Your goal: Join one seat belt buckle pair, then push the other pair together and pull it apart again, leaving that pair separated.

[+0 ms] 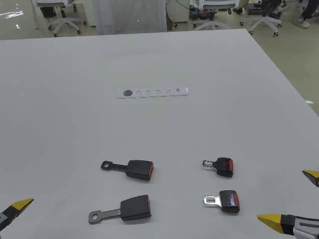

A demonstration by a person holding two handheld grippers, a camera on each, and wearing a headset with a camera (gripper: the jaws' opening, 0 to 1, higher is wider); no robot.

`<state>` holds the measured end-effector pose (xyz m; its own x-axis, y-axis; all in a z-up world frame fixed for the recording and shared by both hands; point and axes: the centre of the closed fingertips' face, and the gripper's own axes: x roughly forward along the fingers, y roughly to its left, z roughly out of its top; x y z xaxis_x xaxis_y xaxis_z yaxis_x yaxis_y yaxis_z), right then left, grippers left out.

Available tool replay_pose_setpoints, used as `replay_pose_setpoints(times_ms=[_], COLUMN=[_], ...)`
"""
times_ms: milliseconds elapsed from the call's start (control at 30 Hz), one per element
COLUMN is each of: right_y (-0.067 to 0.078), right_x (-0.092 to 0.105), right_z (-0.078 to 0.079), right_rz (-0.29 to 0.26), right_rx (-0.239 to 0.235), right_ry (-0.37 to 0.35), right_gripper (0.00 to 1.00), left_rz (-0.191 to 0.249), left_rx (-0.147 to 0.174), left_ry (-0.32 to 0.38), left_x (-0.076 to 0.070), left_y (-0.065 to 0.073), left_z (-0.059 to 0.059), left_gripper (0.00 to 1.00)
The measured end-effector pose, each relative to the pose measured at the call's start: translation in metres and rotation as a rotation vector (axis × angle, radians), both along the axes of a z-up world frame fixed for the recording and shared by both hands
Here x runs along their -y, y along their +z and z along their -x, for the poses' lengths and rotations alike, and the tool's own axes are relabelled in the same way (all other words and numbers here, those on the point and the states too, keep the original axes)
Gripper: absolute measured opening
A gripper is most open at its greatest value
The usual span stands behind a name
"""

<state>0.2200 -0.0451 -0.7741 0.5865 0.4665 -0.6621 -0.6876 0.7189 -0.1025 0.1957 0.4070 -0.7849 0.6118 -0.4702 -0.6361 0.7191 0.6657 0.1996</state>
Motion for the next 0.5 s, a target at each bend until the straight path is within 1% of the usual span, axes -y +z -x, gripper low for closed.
replay_pose_setpoints(times_ms=[33,500], right_y=[0.0006,0.0004], right_x=[-0.0004,0.0045], right_z=[0.0003,0.0033], right_rz=[0.0,0.008], right_rx=[0.0,0.001], right_ry=[0.001,-0.002], right_gripper=[1.0,1.0], left_rz=[0.001,-0.001], left_rx=[0.001,0.006], left_ry=[0.0,0.002], left_x=[0.0001,0.0017], left_y=[0.0002,0.0019], left_z=[-0.0001,0.0007], left_gripper=[0.99,0.99])
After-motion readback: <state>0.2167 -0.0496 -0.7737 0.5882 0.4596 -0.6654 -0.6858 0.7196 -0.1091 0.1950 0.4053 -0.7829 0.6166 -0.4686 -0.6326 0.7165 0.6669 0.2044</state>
